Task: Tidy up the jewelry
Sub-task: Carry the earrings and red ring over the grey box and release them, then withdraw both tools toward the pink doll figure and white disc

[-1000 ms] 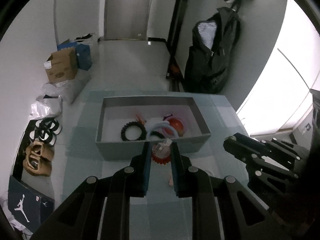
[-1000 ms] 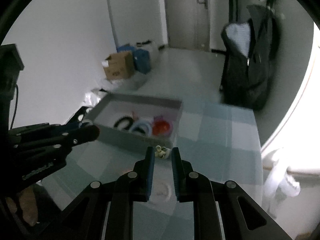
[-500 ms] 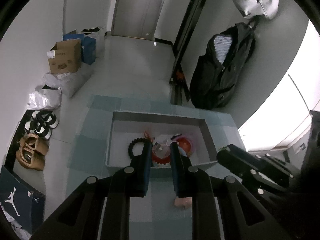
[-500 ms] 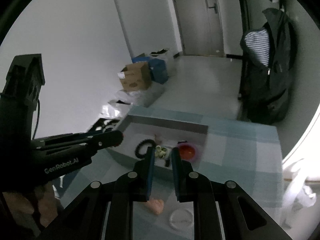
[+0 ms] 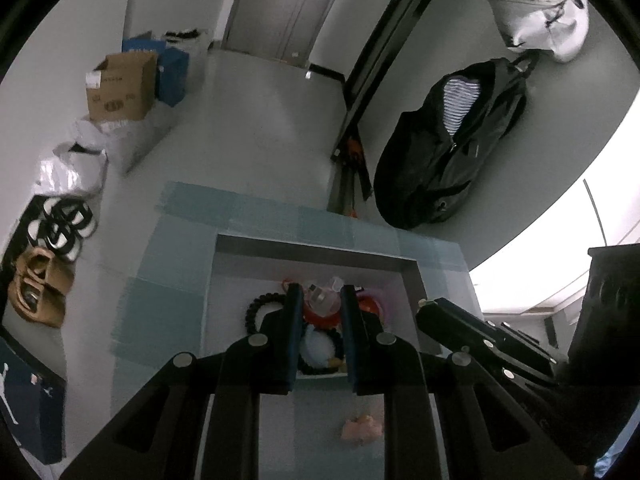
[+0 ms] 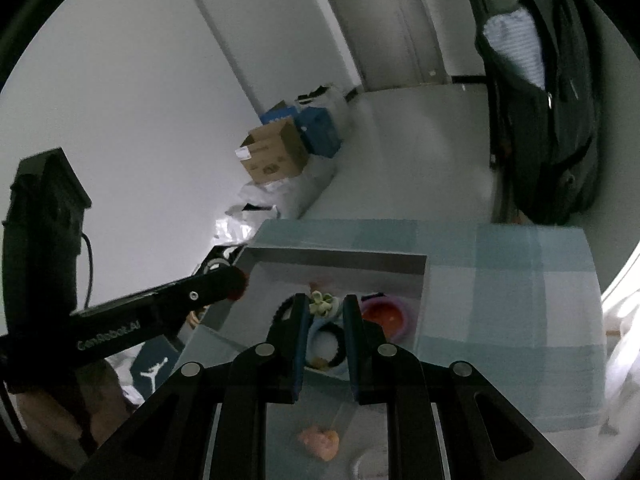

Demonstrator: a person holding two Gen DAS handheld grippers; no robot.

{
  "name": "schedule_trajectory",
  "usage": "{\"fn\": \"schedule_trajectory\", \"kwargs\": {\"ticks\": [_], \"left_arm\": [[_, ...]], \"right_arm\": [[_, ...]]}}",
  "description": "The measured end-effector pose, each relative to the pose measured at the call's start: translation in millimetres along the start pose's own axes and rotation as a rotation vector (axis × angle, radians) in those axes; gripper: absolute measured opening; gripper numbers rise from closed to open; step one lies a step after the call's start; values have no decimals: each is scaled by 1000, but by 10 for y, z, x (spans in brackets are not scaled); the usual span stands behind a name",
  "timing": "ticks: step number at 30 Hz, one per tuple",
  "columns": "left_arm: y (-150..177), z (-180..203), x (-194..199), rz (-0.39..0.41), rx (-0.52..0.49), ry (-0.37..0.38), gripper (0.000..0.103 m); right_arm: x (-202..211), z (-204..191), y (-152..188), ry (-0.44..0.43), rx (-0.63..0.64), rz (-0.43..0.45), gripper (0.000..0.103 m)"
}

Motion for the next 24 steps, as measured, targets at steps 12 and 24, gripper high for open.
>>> {"fn": "schedule_trajectory", "kwargs": {"ticks": [12,24], "left_arm": [[74,-13,-170,-65,13,1,14],[104,-2,-218,-84,-4,-28,19]], "right_arm": [[-141,160,41,-23,-86,-50,16],[-219,222,28,14,-94,-64,32]]}}
Point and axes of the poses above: each gripper's, at about its wrist camera, not at the fingertips, and x roughly against the way its jaws point, z to its right, y to its underside, the point moved 9 cm from there along -x, roughly the way its jaws point, and after that the axes turned 3 degrees about -y, right-handed, at the moved point
